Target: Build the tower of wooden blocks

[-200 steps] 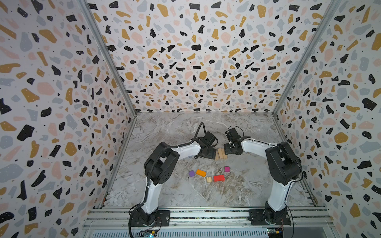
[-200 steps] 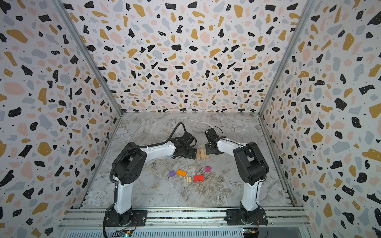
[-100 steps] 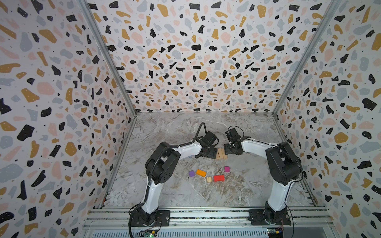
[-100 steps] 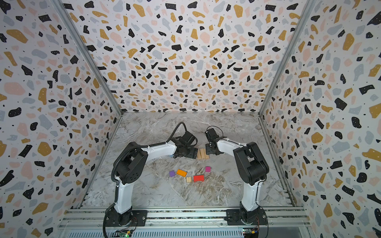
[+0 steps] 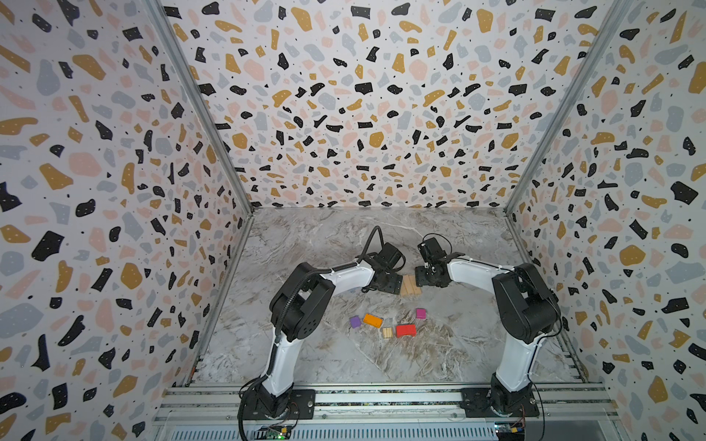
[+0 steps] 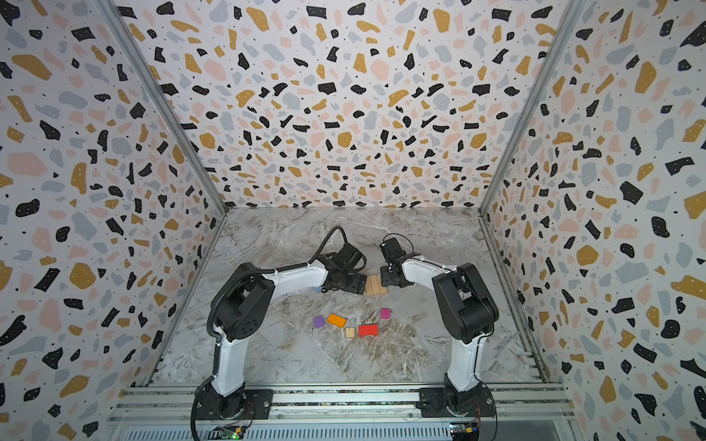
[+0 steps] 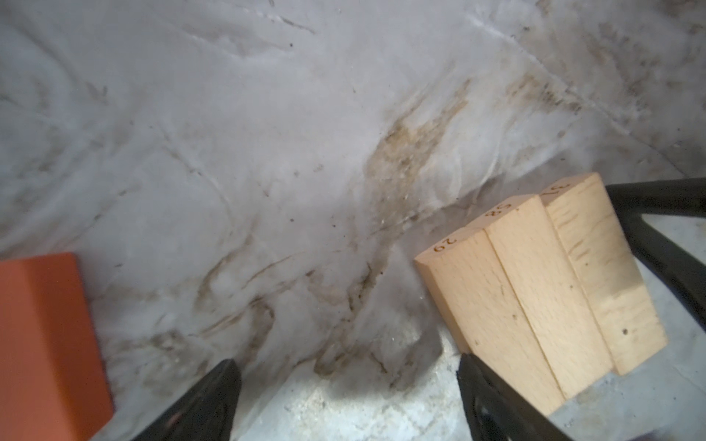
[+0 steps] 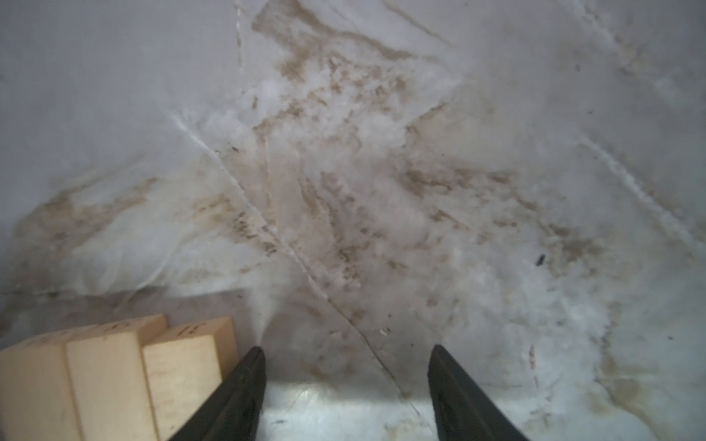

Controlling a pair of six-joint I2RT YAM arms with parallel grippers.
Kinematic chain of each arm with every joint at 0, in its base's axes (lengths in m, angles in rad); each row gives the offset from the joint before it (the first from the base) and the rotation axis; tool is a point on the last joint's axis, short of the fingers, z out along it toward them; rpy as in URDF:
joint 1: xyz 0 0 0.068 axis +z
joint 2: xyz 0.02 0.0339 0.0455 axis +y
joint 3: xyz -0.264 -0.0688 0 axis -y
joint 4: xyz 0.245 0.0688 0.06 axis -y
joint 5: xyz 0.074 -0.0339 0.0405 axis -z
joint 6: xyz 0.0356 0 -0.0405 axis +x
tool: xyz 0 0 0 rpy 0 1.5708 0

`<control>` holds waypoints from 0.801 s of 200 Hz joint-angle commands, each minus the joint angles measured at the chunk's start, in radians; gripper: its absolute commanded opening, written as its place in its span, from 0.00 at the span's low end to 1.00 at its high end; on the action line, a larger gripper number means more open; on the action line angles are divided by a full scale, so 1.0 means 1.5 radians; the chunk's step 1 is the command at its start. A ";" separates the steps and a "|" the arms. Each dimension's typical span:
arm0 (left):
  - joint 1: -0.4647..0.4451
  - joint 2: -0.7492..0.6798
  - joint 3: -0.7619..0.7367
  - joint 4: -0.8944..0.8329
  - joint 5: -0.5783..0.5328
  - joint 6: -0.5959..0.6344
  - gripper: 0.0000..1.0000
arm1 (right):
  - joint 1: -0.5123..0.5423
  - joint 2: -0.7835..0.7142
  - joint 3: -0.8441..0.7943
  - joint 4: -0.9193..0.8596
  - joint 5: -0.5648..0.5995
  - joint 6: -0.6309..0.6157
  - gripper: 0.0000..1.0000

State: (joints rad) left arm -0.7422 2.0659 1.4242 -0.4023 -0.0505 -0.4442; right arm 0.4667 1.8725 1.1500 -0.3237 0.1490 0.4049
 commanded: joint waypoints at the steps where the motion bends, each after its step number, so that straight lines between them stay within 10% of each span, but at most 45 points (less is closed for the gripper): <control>1: -0.004 0.014 0.015 -0.013 -0.008 0.021 0.92 | 0.007 -0.026 -0.015 -0.018 -0.026 0.026 0.69; 160: -0.003 0.009 0.030 -0.047 -0.054 0.080 0.95 | 0.025 -0.046 -0.039 -0.037 -0.022 0.099 0.69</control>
State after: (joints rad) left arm -0.7422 2.0670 1.4406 -0.4629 -0.1081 -0.3279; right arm 0.4953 1.8320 1.0954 -0.3050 0.1238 0.5343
